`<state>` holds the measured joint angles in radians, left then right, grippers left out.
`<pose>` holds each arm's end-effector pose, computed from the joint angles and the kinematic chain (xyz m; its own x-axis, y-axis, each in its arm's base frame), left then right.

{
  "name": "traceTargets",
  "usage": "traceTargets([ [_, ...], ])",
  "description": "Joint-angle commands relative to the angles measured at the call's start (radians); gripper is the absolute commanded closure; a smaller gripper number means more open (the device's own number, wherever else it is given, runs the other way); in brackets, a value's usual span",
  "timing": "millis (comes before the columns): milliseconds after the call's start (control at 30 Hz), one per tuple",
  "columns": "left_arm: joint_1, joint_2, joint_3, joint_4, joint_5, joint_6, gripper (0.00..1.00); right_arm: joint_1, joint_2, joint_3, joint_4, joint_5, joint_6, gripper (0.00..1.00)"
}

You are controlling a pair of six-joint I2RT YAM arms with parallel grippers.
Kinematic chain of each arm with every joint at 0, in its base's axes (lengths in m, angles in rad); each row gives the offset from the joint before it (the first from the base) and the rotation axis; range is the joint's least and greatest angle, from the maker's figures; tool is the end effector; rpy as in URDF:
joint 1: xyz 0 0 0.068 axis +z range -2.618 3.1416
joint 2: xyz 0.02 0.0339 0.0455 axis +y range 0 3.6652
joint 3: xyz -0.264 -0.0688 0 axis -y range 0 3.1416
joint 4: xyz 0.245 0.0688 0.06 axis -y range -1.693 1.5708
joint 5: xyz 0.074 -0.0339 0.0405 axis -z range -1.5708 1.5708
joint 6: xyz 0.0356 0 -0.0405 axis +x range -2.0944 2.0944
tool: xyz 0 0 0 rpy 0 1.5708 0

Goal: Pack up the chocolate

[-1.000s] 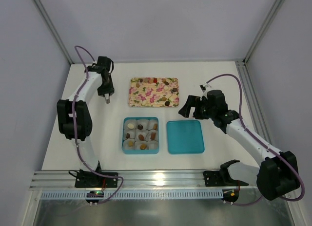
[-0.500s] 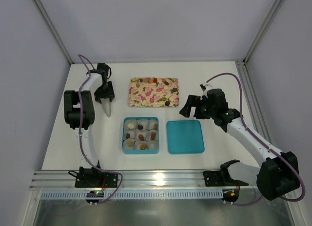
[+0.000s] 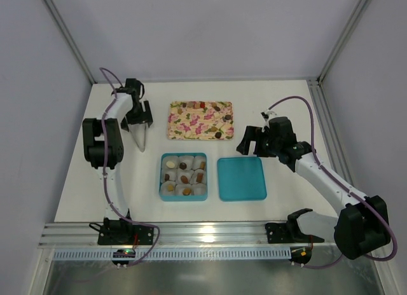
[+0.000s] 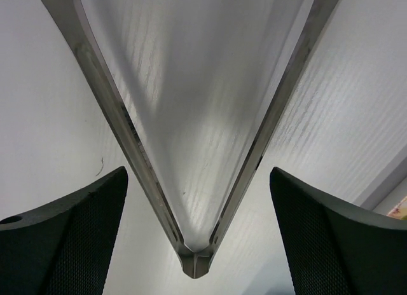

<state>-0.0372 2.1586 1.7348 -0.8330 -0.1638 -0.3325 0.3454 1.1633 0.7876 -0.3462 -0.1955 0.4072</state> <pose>0.4480 -0.0109 0.1833 -0.8939 -0.2890 -0.3426 -0.3231 0.9452 0.0458 0.2301 0.0902 0.2498 -0.7568 0.1406 -0.6383 -0.1847 0.8908 0.4151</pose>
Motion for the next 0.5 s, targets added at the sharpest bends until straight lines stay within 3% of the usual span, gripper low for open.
traceTargets([
  [0, 0.005, -0.068, 0.061, -0.020, 0.004, 0.003, 0.10, 0.003, 0.006, 0.013, -0.020, 0.054, -0.019, 0.00],
  [200, 0.005, -0.152, 0.088, -0.060, 0.003, -0.007, 0.10, -0.017, 0.015, 0.001, -0.054, 0.105, -0.019, 0.00],
  [467, -0.026, -0.385, 0.011, -0.054, 0.150, -0.086, 0.11, -0.055, 0.071, -0.065, -0.065, 0.120, 0.041, 0.03],
])
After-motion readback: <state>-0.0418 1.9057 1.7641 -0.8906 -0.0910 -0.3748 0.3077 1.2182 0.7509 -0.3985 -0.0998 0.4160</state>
